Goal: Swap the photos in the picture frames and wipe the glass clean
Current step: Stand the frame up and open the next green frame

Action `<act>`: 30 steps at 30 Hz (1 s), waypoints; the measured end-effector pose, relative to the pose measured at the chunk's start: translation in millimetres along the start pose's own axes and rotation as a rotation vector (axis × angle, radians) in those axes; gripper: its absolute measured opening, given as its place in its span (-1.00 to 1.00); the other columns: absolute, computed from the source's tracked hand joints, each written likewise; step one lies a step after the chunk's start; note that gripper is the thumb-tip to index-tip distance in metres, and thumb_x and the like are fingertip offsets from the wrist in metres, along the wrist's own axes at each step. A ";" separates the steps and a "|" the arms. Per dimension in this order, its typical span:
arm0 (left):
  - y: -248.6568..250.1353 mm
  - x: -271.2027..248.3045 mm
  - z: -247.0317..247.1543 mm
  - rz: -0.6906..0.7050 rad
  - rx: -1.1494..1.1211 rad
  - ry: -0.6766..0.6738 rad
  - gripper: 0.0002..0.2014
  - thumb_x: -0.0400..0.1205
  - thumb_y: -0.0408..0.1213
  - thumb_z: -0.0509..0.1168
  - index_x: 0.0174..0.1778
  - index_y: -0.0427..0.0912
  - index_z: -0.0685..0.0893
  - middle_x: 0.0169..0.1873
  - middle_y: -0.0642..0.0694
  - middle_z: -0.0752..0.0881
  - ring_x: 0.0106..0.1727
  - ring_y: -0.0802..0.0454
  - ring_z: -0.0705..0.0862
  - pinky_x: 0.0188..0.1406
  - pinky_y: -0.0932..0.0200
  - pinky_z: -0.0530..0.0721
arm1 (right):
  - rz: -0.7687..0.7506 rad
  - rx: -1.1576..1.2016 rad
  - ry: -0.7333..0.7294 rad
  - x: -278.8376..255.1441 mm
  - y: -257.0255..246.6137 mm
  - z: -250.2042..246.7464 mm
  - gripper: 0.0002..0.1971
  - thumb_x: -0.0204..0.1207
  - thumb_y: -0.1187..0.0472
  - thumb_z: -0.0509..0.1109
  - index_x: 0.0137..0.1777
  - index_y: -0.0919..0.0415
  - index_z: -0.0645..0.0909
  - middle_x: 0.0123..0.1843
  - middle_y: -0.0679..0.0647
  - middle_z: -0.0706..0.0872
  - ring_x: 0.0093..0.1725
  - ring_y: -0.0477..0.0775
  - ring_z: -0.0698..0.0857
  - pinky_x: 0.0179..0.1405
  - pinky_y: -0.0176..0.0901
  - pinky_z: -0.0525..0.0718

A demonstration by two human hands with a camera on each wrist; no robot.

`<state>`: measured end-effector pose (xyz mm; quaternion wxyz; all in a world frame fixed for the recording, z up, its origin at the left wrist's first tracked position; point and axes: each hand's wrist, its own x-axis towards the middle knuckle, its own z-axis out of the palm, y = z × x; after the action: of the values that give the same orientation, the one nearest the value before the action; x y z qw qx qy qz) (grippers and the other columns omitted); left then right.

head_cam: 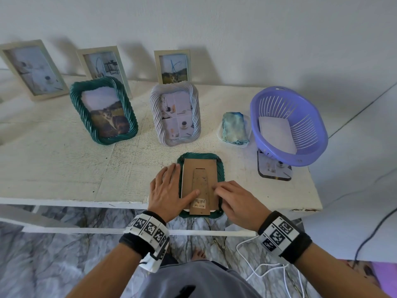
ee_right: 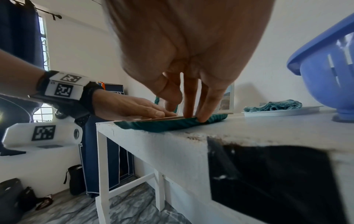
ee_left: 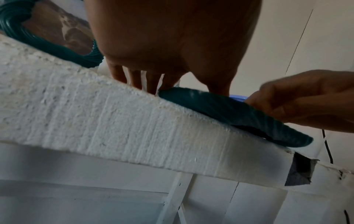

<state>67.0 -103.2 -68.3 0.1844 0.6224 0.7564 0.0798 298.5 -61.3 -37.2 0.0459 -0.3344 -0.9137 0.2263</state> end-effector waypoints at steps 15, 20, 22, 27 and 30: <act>-47.8 -9.9 -8.3 0.336 -0.050 -0.114 0.09 0.38 0.68 -0.26 0.72 0.04 -0.19 0.68 0.20 -0.14 0.68 0.22 -0.30 0.62 0.10 -0.16 | 0.180 -0.122 0.144 11.6 -27.6 14.7 -0.60 0.48 0.11 0.06 0.18 0.03 0.66 0.06 0.03 0.59 -0.07 0.13 0.56 -0.18 -0.01 0.68; -57.1 -12.7 -5.8 0.399 -0.092 -0.109 -0.13 0.57 0.51 -0.23 0.73 0.10 -0.16 0.71 0.17 -0.14 0.69 0.23 -0.36 0.66 0.03 -0.15 | 0.265 -0.215 0.221 16.4 -40.5 15.3 -0.70 0.52 -0.04 0.16 -0.01 -0.02 0.71 -0.08 -0.02 0.61 -0.03 0.12 0.50 -0.11 0.06 0.62; -59.4 -14.4 -3.7 0.432 -0.069 -0.086 -0.22 0.63 0.44 -0.23 0.73 0.14 -0.08 0.73 0.13 -0.12 0.70 0.19 -0.34 0.66 0.01 -0.17 | 0.298 -0.247 0.227 21.9 -50.2 14.5 -0.65 0.52 -0.18 0.20 -0.11 0.01 0.71 -0.15 0.00 0.62 -0.07 0.12 0.49 -0.14 0.05 0.59; -59.3 -14.9 -0.8 0.452 -0.073 -0.040 -0.29 0.68 0.37 -0.18 0.73 0.11 0.10 0.74 0.08 -0.04 0.73 0.14 -0.27 0.67 -0.01 -0.13 | 0.416 -0.333 0.160 40.2 -76.2 11.7 -0.36 0.27 -0.44 0.28 -0.18 0.21 0.63 -0.32 0.12 0.63 -0.30 0.18 0.59 -0.36 -0.05 0.55; -60.4 -14.7 -0.2 0.456 -0.077 -0.019 -0.31 0.69 0.34 -0.13 0.72 0.11 0.15 0.74 0.08 0.00 0.73 0.13 -0.23 0.67 0.00 -0.11 | 0.447 -0.288 0.153 44.5 -85.0 17.2 -0.45 0.21 -0.23 0.46 -0.07 0.28 0.59 -0.32 0.14 0.63 -0.35 0.17 0.61 -0.51 -0.13 0.52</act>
<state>14.1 -130.2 -86.7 0.1921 0.7707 0.5907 0.1424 210.0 -97.0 -17.8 0.0159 -0.5468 -0.8339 0.0729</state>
